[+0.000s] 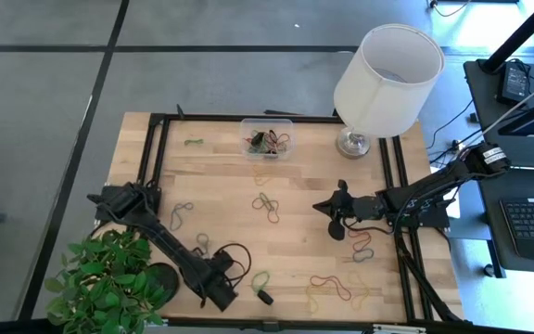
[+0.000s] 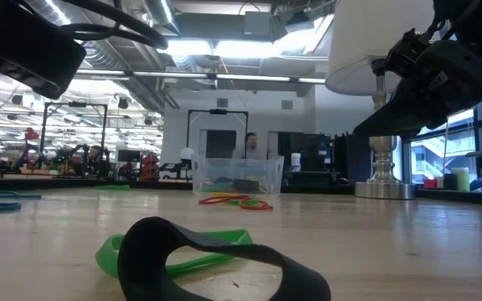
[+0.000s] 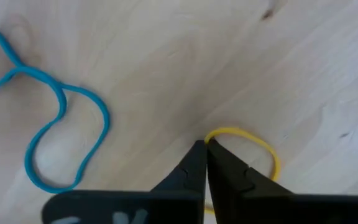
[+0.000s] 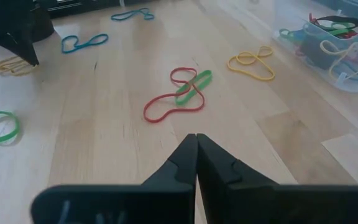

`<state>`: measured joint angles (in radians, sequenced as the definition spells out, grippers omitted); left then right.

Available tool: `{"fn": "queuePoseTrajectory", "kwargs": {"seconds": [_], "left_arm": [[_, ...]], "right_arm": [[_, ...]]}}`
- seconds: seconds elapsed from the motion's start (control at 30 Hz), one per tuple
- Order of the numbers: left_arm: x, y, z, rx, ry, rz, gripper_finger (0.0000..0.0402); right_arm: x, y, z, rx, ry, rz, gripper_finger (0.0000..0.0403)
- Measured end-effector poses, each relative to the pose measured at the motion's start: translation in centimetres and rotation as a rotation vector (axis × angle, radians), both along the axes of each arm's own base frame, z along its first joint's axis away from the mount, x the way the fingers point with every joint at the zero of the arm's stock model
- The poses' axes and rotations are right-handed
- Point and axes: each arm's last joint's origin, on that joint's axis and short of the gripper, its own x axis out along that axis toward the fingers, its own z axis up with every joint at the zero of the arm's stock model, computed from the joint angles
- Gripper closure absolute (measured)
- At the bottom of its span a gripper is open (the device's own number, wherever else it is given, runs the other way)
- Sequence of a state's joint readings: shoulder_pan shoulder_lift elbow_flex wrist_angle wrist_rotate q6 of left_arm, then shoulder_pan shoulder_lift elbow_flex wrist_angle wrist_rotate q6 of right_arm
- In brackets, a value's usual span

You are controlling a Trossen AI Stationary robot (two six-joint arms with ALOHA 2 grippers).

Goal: Pick and place rubber bands into bin
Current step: Put the yellow rubber band into the transparent bin

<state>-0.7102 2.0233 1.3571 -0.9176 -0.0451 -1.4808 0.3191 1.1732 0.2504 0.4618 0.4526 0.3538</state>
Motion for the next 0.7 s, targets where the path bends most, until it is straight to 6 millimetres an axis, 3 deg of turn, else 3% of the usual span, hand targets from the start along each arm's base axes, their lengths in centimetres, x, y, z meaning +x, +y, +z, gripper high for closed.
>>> {"fn": "queuePoseTrajectory", "kwargs": {"seconds": [0.13, 0.3, 0.43, 0.7], "left_arm": [[0.3, 0.5, 1.4, 0.017, 0.032, -0.04, 0.0399], [1.0, 2.5, 6.0, 0.078, -0.034, -0.104, 0.04], [1.5, 5.1, 9.3, 0.126, -0.04, -0.162, 0.04], [3.2, 12.3, 14.3, 0.25, -0.001, -0.251, 0.04]], "right_arm": [[0.0, 0.0, 0.0, 0.0, 0.0, 0.0, 0.0391], [0.0, 0.0, 0.0, 0.001, -0.002, 0.0, 0.0391], [0.0, 0.0, 0.1, -0.012, -0.004, 0.006, 0.0391], [0.1, 0.0, 0.1, -0.018, -0.011, 0.009, 0.0391]]}}
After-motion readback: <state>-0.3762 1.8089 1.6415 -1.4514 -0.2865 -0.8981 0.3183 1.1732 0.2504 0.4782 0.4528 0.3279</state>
